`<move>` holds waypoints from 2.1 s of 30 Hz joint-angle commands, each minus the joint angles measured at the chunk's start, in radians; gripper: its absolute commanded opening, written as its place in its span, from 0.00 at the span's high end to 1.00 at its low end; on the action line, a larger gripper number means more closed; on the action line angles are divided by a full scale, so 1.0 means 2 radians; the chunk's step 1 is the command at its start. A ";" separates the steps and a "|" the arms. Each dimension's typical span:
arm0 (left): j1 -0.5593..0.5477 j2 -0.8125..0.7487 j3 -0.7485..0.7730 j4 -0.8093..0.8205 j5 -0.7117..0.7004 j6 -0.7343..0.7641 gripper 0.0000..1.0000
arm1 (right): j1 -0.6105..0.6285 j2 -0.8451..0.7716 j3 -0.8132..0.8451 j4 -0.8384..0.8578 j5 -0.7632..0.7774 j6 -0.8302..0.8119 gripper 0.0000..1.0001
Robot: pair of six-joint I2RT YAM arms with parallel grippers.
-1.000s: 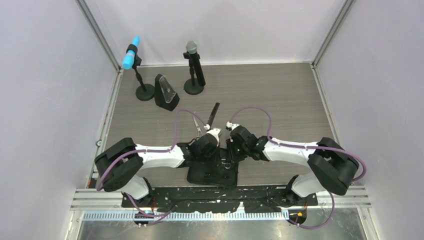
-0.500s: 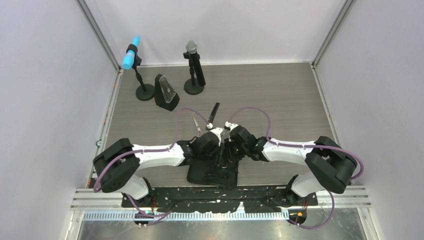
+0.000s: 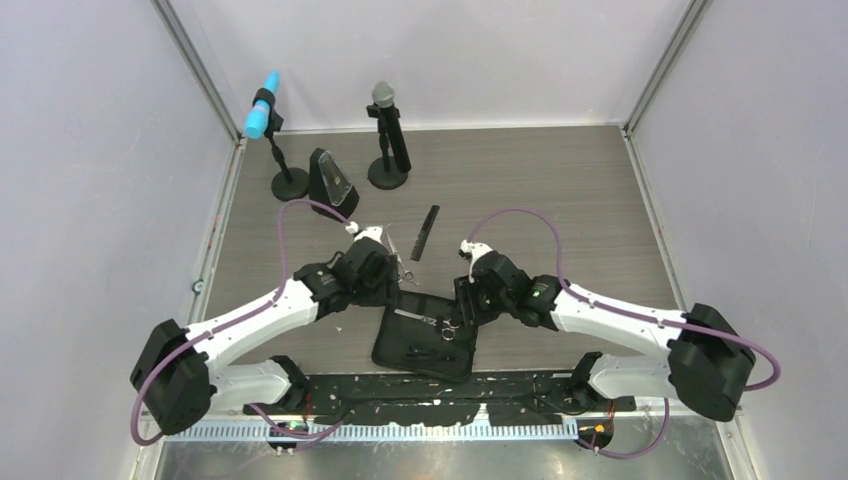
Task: Sort the hair-cutting tools
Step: Place the scissors in the hairdressing tool bag, then adjust the hairdressing tool bag at the center of the board, then pick up the scissors from the center of the board.
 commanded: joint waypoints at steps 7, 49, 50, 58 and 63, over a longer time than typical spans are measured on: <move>0.047 0.096 0.031 -0.066 0.060 0.032 0.41 | 0.004 -0.049 -0.038 -0.055 0.028 0.073 0.52; 0.059 0.200 0.192 -0.097 -0.062 0.007 0.26 | -0.201 -0.031 0.062 0.024 0.210 -0.103 0.35; 0.067 0.218 0.203 -0.094 -0.058 0.009 0.28 | -0.201 -0.038 0.056 0.027 0.216 -0.102 0.34; 0.109 0.354 0.293 -0.093 -0.016 0.018 0.45 | -0.202 -0.082 0.012 0.060 0.243 -0.104 0.30; 0.116 0.399 0.326 -0.101 -0.009 0.017 0.50 | -0.202 -0.072 0.012 0.060 0.241 -0.105 0.30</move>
